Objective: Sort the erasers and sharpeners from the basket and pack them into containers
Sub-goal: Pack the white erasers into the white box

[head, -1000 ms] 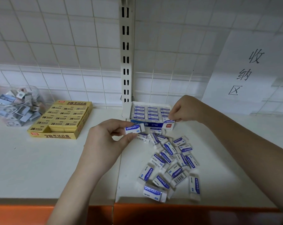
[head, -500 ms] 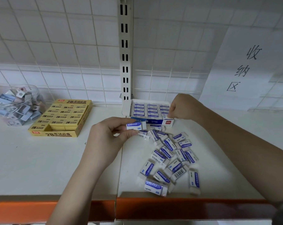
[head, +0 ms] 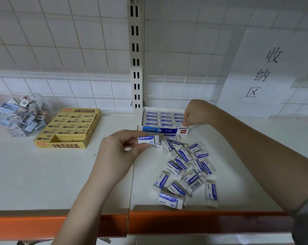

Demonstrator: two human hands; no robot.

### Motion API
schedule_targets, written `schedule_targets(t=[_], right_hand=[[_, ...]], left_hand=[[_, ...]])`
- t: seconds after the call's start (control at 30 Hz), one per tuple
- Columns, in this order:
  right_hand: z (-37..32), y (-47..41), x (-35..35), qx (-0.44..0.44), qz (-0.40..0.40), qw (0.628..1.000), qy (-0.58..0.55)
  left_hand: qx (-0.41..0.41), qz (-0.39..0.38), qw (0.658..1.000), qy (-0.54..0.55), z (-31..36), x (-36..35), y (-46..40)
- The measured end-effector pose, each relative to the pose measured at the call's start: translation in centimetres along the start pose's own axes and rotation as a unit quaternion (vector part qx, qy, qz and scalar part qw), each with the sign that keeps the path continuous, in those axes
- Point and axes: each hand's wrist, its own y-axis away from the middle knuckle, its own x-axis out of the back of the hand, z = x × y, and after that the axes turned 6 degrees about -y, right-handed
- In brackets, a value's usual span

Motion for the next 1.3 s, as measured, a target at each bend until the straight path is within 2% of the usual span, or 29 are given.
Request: schedule_targets(t=[0.2,0.37,0.47,0.53,0.6,0.7,0.87,0.93,1.07,1.2,1.3], right_hand=[[0.3,0.2,-0.3,0.022,0.010,1.000,0.006],[0.2,1.0,-1.0,0.073,0.040,0.996,0.019],[0.7,1.2,-1.4,0.076,0.043,0.996,-0.022],[1.0,1.2,-1.6,0.070,0.043,0.995,-0.049],[1.0,1.3,-1.6,0.076,0.043,0.995,-0.056],[0.9,1.5,-1.2,0.073,0.032,0.996,-0.030],[1.0,1.6,-0.7,0.055,0.028,0.998,-0.002],[1.0,1.6,-0.6,0.051,0.020,0.998,-0.010],[1.1,1.7,-0.6,0.042,0.017,0.997,-0.054],[1.9,2.1,-1.1,0.035,0.053,0.989,-0.137],[2.5,2.4,-1.8,0.022,0.096,0.976,-0.192]], left_hand=[[0.004,0.000,1.000,-0.019,-0.5,-0.3,0.2],[0.000,0.002,1.000,-0.019,-0.7,-0.3,0.0],[0.004,0.001,1.000,-0.025,-0.9,-0.1,-0.3],[0.016,-0.029,0.999,-0.027,-1.0,0.0,-0.4],[0.023,-0.104,0.993,-0.042,-1.0,-0.2,-0.3],[-0.007,-0.204,0.977,-0.060,-0.5,-1.2,0.0],[-0.042,-0.298,0.947,-0.115,-0.1,-1.6,-1.2],[-0.051,-0.303,0.939,-0.154,0.8,-1.1,-3.3],[-0.068,-0.213,0.951,-0.212,2.4,-2.9,-9.9],[-0.074,-0.273,0.911,-0.299,2.0,-6.9,-14.9],[-0.048,-0.327,0.900,-0.284,1.5,-8.4,-16.3]])
